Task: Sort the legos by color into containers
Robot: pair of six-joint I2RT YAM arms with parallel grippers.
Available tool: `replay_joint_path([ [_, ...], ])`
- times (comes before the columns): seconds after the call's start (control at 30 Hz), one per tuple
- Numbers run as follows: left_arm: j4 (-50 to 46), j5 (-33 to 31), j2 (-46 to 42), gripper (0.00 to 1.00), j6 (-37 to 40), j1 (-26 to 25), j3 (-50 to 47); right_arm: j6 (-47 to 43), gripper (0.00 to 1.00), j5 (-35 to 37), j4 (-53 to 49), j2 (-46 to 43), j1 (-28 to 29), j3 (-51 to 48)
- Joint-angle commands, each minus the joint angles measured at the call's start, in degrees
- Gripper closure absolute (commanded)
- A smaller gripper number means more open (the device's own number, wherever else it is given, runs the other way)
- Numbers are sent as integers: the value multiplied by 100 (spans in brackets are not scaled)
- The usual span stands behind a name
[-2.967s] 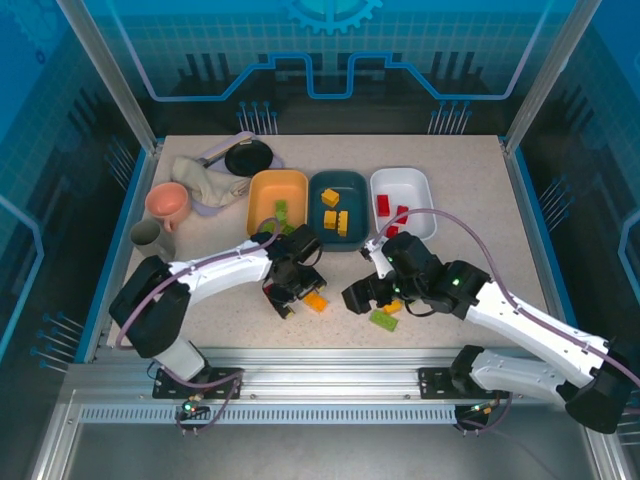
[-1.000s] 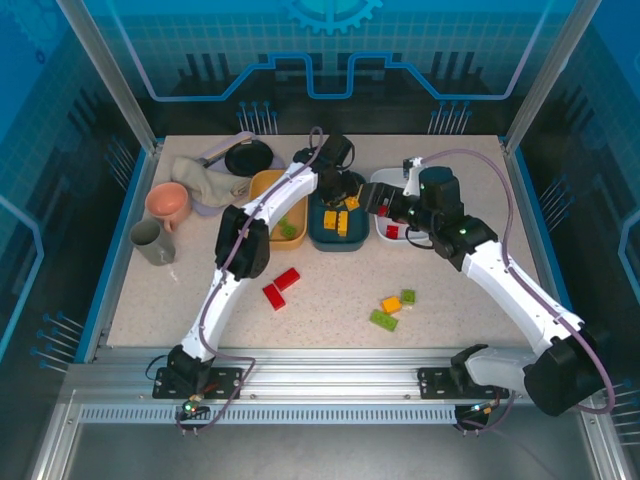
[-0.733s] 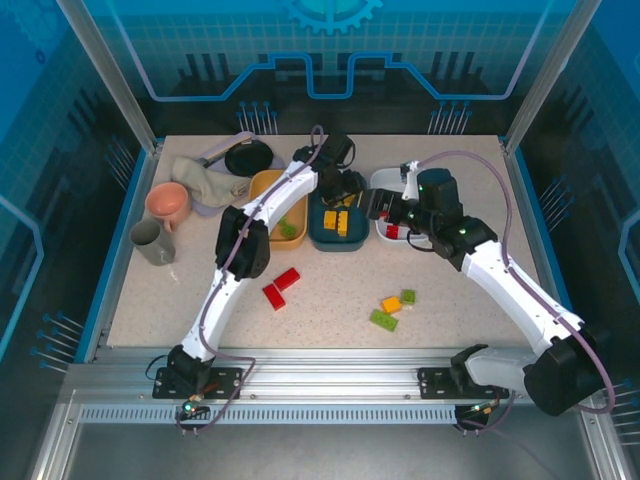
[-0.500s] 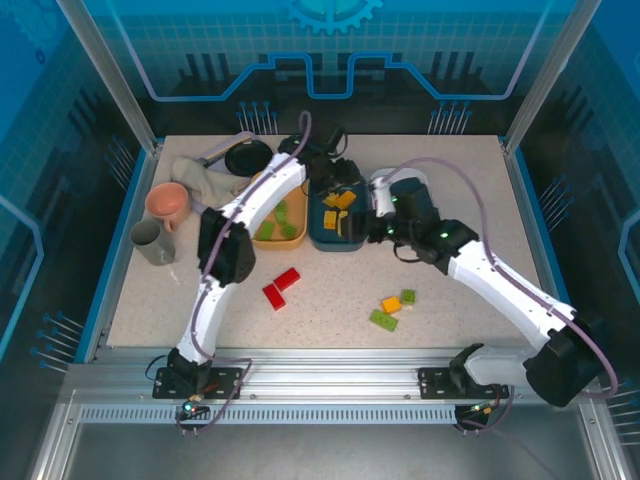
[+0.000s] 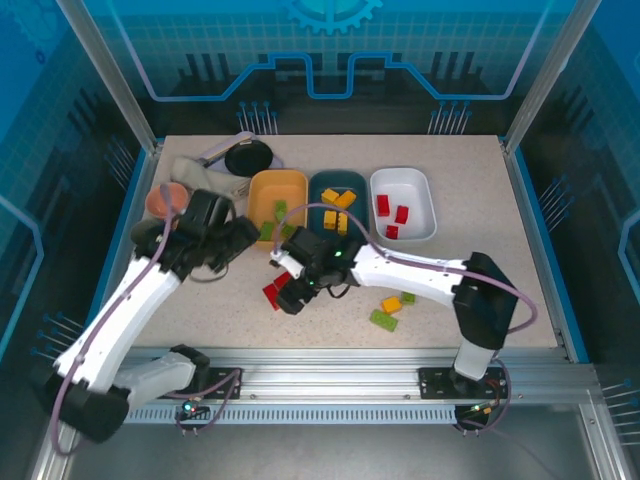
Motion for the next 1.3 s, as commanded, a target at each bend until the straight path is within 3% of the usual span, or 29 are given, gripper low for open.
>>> replay_joint_path([
  [0.0, -611, -301, -1047, 22, -266, 10, -458, 945, 19, 23, -394, 556, 148, 548],
  [0.17, -1636, -219, -2138, 20, -276, 5, -635, 1471, 20, 334, -536, 1275, 348, 1079],
  [0.4, -2110, -79, -2643, 20, -256, 9, -609, 1931, 25, 695, -857, 1893, 390, 1573],
  [0.73, -2257, 3, -2716, 20, -133, 9, -529, 1787, 45, 1119, -1071, 2651, 441, 2273],
  [0.87, -2255, 28, -2720, 20, -140, 9, -536, 1724, 58, 1211, -1175, 2822, 454, 2471],
  [1.03, -2209, 51, -2721, 21, -138, 6, -562, 1535, 73, 1185, -1098, 2670, 527, 2446],
  [1.27, -1111, 810, -2365, 21, 285, 1, -652, 1530, 78, 1190, -1058, 1369, 387, 2002],
])
